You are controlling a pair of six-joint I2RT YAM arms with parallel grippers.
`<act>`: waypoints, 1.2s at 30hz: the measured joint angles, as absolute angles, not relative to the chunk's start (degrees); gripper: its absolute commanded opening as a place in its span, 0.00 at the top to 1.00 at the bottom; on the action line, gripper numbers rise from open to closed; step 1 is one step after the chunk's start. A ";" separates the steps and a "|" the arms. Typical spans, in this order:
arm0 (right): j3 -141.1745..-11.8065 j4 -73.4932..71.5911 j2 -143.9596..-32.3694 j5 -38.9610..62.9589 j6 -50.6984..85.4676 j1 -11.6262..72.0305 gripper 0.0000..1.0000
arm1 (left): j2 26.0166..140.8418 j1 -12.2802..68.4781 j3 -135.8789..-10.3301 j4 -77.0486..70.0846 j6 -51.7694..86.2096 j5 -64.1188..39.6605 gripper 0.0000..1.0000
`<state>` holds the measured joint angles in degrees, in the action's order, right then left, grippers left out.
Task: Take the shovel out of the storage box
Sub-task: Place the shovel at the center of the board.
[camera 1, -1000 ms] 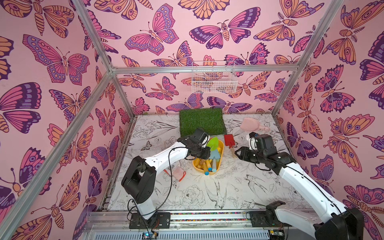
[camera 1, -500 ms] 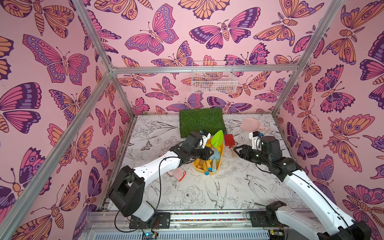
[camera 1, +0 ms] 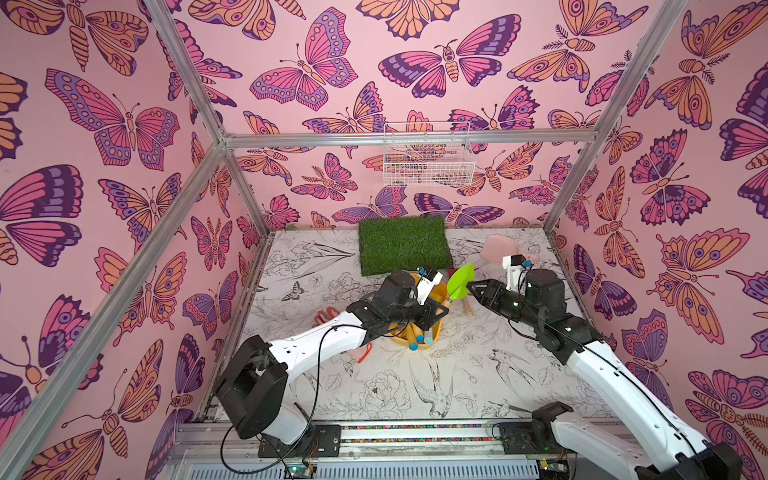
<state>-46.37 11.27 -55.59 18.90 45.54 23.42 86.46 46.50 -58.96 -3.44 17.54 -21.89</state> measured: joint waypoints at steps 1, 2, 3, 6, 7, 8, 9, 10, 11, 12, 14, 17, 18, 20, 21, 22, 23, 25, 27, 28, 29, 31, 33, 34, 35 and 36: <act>-46.37 11.09 -55.81 18.85 45.67 23.42 0.61 | 86.46 46.61 -58.96 -3.44 17.39 -21.93 1.00; -46.37 10.98 -56.01 18.68 45.87 23.42 0.66 | 86.46 46.76 -58.96 -3.46 17.32 -21.93 1.00; -46.37 10.96 -56.18 18.46 46.04 23.42 0.72 | 86.46 46.87 -58.96 -3.46 17.26 -21.93 1.00; -46.37 10.81 -56.51 17.93 46.59 23.42 0.91 | 86.46 47.09 -58.96 -3.38 16.97 -21.87 1.00; -46.37 10.68 -56.51 17.78 46.54 23.68 0.95 | 86.46 47.18 -58.94 -3.31 16.99 -21.82 1.00; -46.39 10.79 -56.49 17.19 46.30 23.81 0.98 | 86.46 47.27 -58.94 -3.33 16.95 -21.43 1.00; -46.39 11.44 -56.51 16.36 46.17 23.81 1.00 | 86.46 47.27 -58.94 -3.70 16.95 -21.02 1.00; -46.39 11.81 -56.60 15.92 46.19 23.79 1.00 | 86.46 47.27 -58.94 -4.10 16.95 -20.82 1.00; -46.39 11.81 -56.62 15.59 46.19 23.79 1.00 | 86.50 47.27 -58.94 -4.14 16.97 -20.71 1.00; -46.39 11.92 -56.62 15.35 46.06 23.83 1.00 | 86.50 47.27 -58.94 -4.12 16.97 -20.69 0.99; -46.44 12.05 -56.62 15.07 45.84 23.83 1.00 | 86.59 47.27 -58.94 -4.25 16.97 -20.67 0.85; -47.09 13.61 -56.69 14.20 44.82 24.01 1.00 | 87.05 47.29 -58.94 -4.54 16.93 -21.17 0.55; -47.37 14.39 -56.69 13.13 43.81 24.03 1.00 | 87.15 47.29 -58.94 -4.67 17.21 -21.63 0.49; -48.07 16.38 -56.88 10.81 41.76 23.99 1.00 | 87.24 47.29 -58.94 -4.78 17.23 -22.31 0.45; -48.75 17.85 -57.17 9.56 40.40 23.92 1.00 | 87.24 47.29 -58.94 -4.78 17.10 -22.59 0.44; -49.56 19.42 -57.65 8.29 38.87 23.70 1.00 | 87.24 47.27 -58.94 -4.80 17.17 -22.85 0.43; -50.30 20.75 -58.13 7.46 37.50 23.44 1.00 | 87.24 47.24 -58.94 -4.80 17.19 -22.98 0.42; -51.70 23.00 -59.24 6.26 34.26 21.98 1.00 | 87.24 47.03 -58.94 -4.84 17.39 -23.05 0.42; -52.80 25.04 -60.38 5.80 31.09 19.70 1.00 | 87.22 46.44 -58.83 -4.93 17.63 -23.03 0.41; -53.34 26.06 -61.12 5.69 29.15 18.26 1.00 | 87.22 45.95 -58.63 -5.04 17.89 -22.96 0.42; -53.91 27.14 -61.98 5.63 27.38 16.84 1.00 | 87.22 45.45 -58.39 -5.10 18.11 -22.90 0.42; -55.61 29.43 -64.40 5.58 23.55 13.52 1.00 | 87.13 44.25 -57.60 -4.97 18.46 -22.50 0.43; -57.41 31.09 -67.18 5.56 20.14 10.59 1.00 | 87.11 43.27 -56.99 -4.60 18.59 -22.02 0.43; -58.37 31.51 -68.82 5.61 18.35 9.19 1.00 | 87.11 42.76 -56.71 -4.40 18.68 -21.69 0.43; -59.20 31.70 -70.39 5.82 16.88 7.86 1.00 | 87.11 42.37 -56.47 -4.36 18.72 -21.50 0.44; -60.49 32.23 -72.42 6.55 15.33 6.31 1.00 | 87.11 41.95 -56.21 -4.29 18.79 -21.37 0.44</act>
